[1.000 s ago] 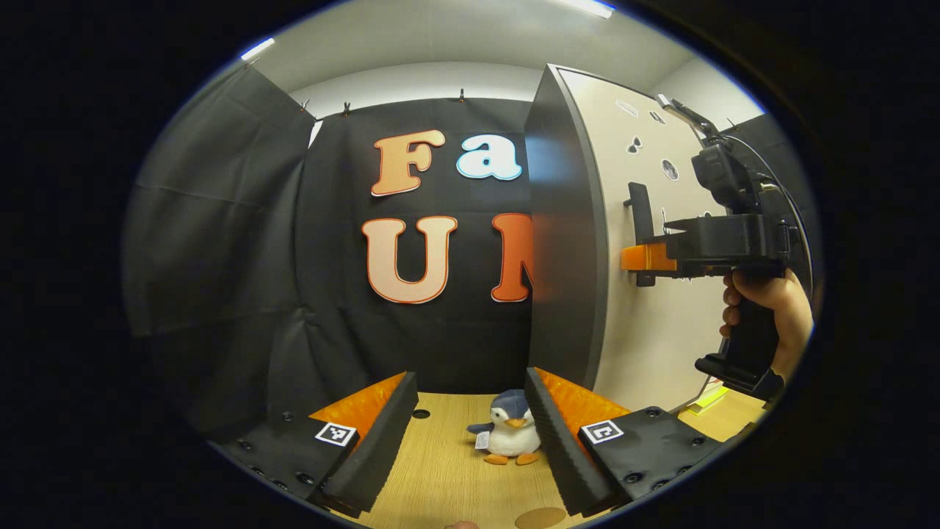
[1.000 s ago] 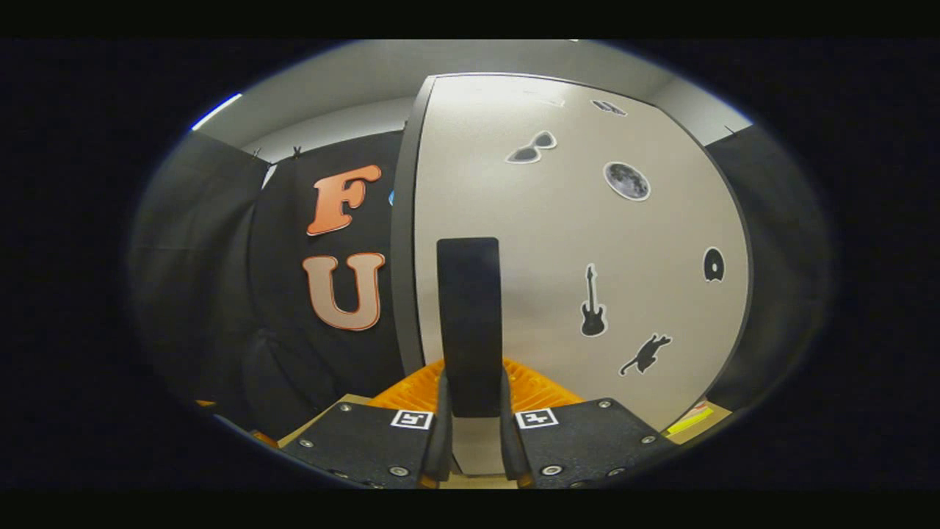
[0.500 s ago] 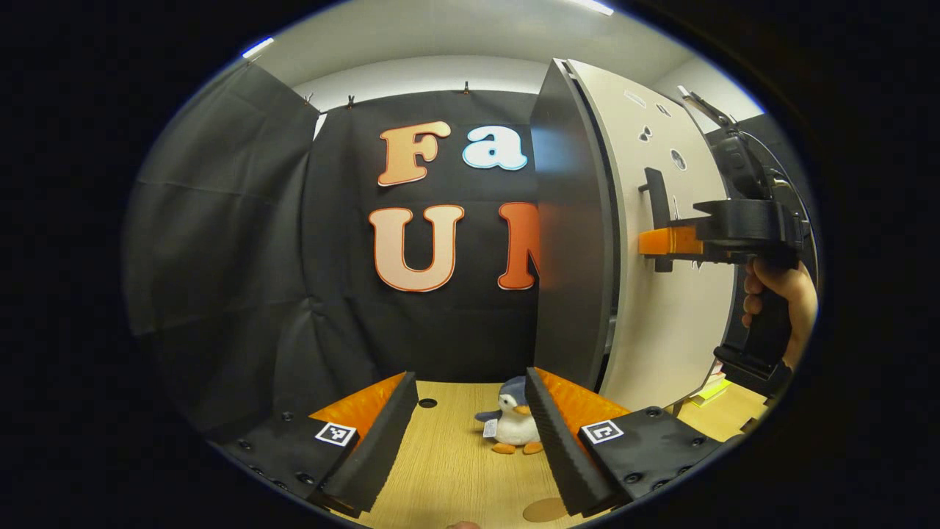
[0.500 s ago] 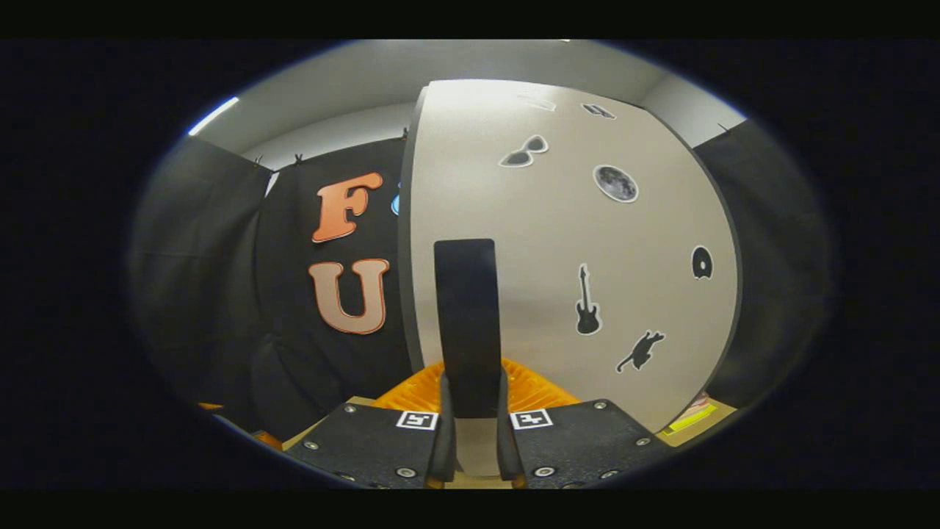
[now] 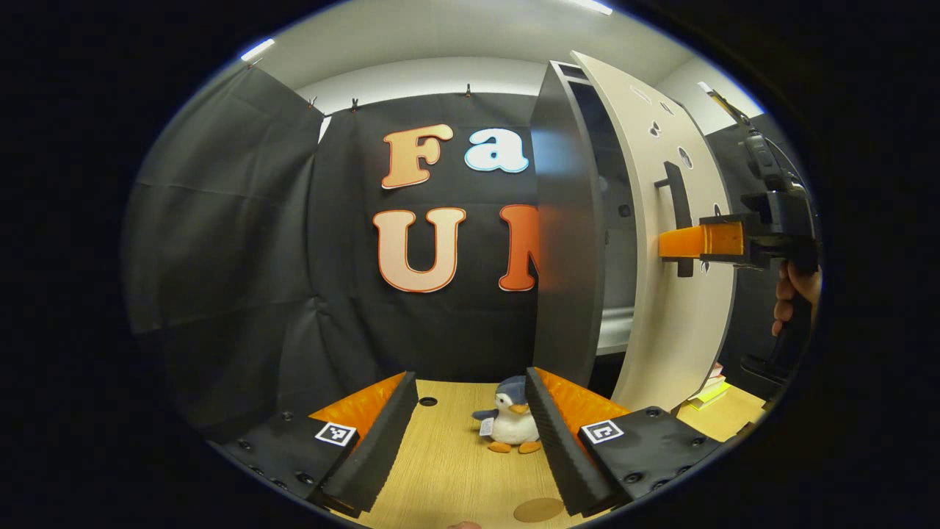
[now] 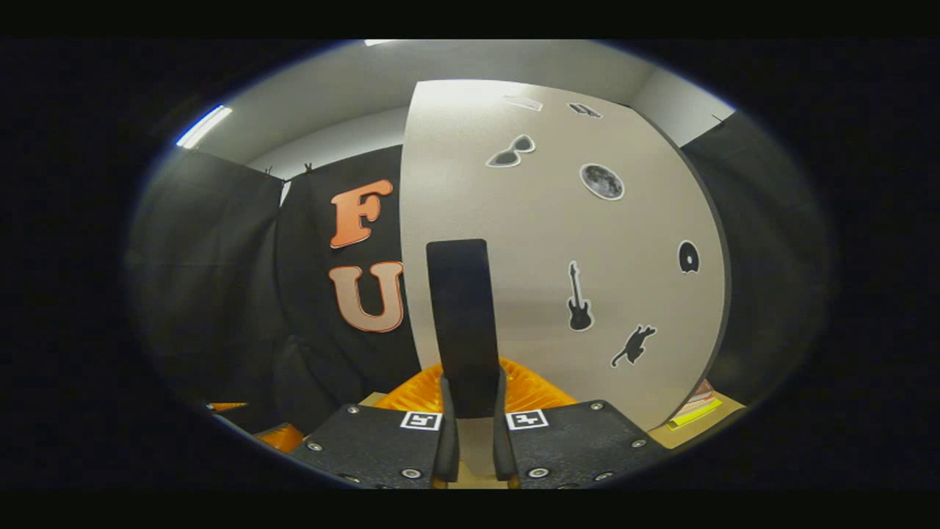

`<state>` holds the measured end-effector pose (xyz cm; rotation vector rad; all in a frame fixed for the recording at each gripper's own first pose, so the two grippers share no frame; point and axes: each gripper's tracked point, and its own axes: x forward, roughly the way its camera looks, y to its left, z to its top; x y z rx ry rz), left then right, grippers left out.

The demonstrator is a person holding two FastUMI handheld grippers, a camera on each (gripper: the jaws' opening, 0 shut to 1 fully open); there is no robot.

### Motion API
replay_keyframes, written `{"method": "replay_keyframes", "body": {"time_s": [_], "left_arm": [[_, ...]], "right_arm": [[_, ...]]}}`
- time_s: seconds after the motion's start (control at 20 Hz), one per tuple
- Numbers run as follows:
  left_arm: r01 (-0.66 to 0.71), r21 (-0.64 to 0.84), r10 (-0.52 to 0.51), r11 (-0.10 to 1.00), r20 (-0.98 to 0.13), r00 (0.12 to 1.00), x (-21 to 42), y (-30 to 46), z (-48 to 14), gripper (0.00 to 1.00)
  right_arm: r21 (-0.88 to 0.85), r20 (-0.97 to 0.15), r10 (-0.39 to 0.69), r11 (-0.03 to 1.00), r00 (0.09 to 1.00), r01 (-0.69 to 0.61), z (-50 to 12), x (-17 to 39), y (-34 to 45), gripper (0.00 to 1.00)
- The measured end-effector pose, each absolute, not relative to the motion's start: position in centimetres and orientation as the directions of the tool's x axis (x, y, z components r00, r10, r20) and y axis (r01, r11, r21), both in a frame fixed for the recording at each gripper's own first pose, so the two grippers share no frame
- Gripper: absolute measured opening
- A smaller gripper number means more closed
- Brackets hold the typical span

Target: Open the cabinet door with the right hand, grasp the bottle in the cabinet with the left hand and place it on the coaster, then close the cabinet door with the right hand.

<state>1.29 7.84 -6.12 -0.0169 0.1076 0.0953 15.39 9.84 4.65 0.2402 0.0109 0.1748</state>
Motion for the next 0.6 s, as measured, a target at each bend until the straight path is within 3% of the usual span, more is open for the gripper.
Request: {"method": "replay_keyframes", "body": {"time_s": [0.15, 0.2, 0.4, 0.45, 0.5, 0.6], "left_arm": [[-0.087, -0.012, 0.086, 0.996, -0.094, 0.992, 0.9, 6.1, -5.5, 0.94], [-0.081, -0.012, 0.080, 0.997, -0.089, 0.993, 0.8, 5.4, -5.2, 0.96], [-0.069, -0.014, 0.067, 0.998, -0.080, 0.994, 0.5, 3.3, -4.8, 0.96], [-0.066, -0.017, 0.064, 0.998, -0.080, 0.995, 0.4, 2.8, -4.8, 0.96], [-0.065, -0.020, 0.063, 0.998, -0.079, 0.995, 0.3, 2.4, -4.7, 0.96], [-0.064, -0.019, 0.063, 0.998, -0.073, 0.995, 0.2, 1.9, -4.5, 0.96]], "right_arm": [[0.226, 0.019, 0.194, 0.955, 0.981, -0.193, 4.2, 13.4, 9.2, 0.22], [0.226, 0.023, 0.198, 0.954, 0.980, -0.198, 4.1, 12.4, 8.7, 0.18], [0.234, 0.039, 0.217, 0.947, 0.975, -0.220, 3.9, 9.6, 6.8, 0.17], [0.234, 0.038, 0.220, 0.946, 0.975, -0.223, 4.0, 9.8, 7.0, 0.22], [0.235, 0.040, 0.221, 0.946, 0.974, -0.224, 4.1, 10.0, 7.0, 0.14], [0.244, 0.046, 0.222, 0.943, 0.974, -0.227, 4.1, 9.3, 6.4, 0.17]]}}
